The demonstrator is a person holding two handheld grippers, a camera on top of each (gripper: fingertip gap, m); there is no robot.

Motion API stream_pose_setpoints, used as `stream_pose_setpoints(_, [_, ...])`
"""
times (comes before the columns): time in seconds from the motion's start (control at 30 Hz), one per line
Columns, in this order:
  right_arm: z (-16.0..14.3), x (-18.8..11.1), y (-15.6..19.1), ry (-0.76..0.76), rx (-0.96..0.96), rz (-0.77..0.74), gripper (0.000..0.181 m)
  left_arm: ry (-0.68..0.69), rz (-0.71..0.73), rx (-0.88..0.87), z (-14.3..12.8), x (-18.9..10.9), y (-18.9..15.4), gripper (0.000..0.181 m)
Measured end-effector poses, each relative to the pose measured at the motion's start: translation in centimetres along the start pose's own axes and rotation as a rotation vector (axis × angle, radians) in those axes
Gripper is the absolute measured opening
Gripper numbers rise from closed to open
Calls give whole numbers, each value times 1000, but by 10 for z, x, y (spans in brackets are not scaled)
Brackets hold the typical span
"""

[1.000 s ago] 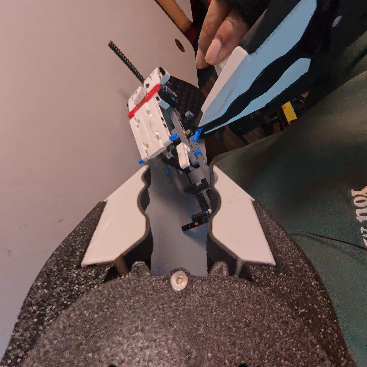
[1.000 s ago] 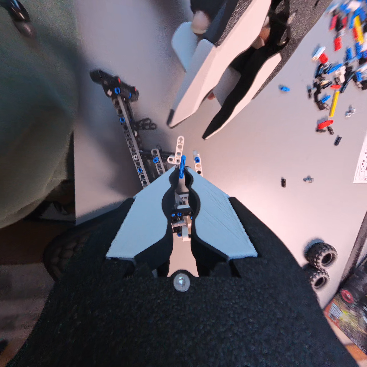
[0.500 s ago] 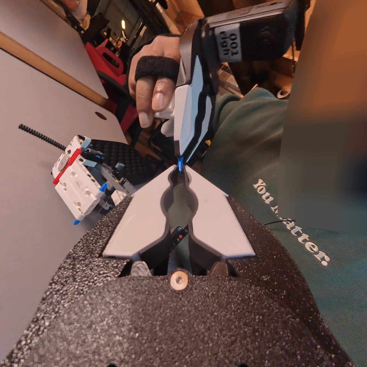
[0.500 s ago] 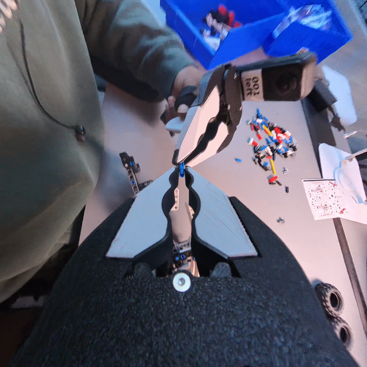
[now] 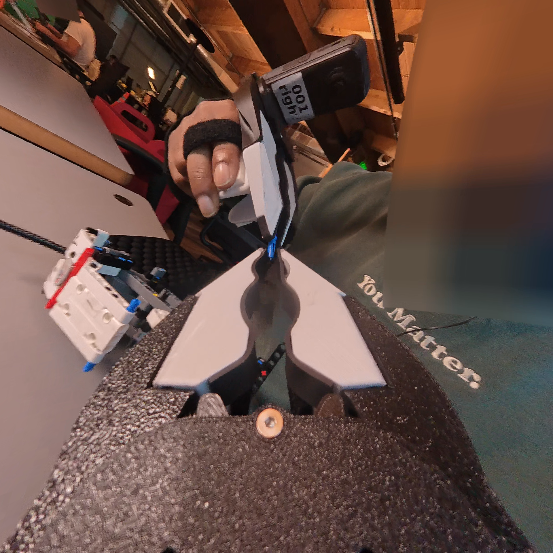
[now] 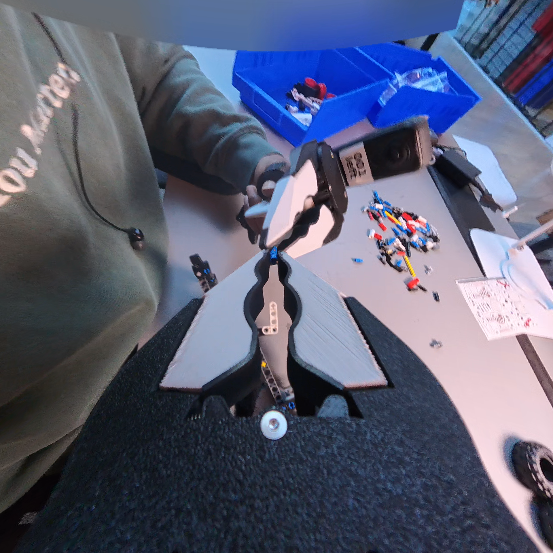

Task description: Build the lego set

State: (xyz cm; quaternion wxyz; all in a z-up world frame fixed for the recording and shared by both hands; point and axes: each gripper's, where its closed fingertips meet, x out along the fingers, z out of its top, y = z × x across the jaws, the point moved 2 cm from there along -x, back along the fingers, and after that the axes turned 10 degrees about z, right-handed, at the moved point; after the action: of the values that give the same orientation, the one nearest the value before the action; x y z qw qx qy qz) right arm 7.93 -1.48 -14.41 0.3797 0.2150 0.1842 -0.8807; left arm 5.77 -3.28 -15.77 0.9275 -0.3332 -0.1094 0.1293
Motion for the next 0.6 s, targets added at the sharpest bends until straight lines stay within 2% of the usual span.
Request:
stream_pose_setpoints(0.1, [-23,-4,-9,113,82,-18,4,49,201,122,0,-12,23,30])
stream_pose_setpoints(0.17, [-44,-5,-9,215,124,-11,4,146,400,242,-7,-24,48,38])
stream_pose_setpoints(0.23, [-61,-1,-6,309,136,3,4,256,504,280,-22,-28,65,47])
stream_pose_setpoints(0.4, [-80,13,1,440,136,68,3,406,517,84,-58,-9,77,57])
stream_pose_setpoints(0.47, [-82,16,2,480,123,90,3,421,523,9,-67,-4,81,59])
stream_pose_setpoints(0.6, [-82,18,2,536,98,123,3,389,503,-98,-68,5,81,60])
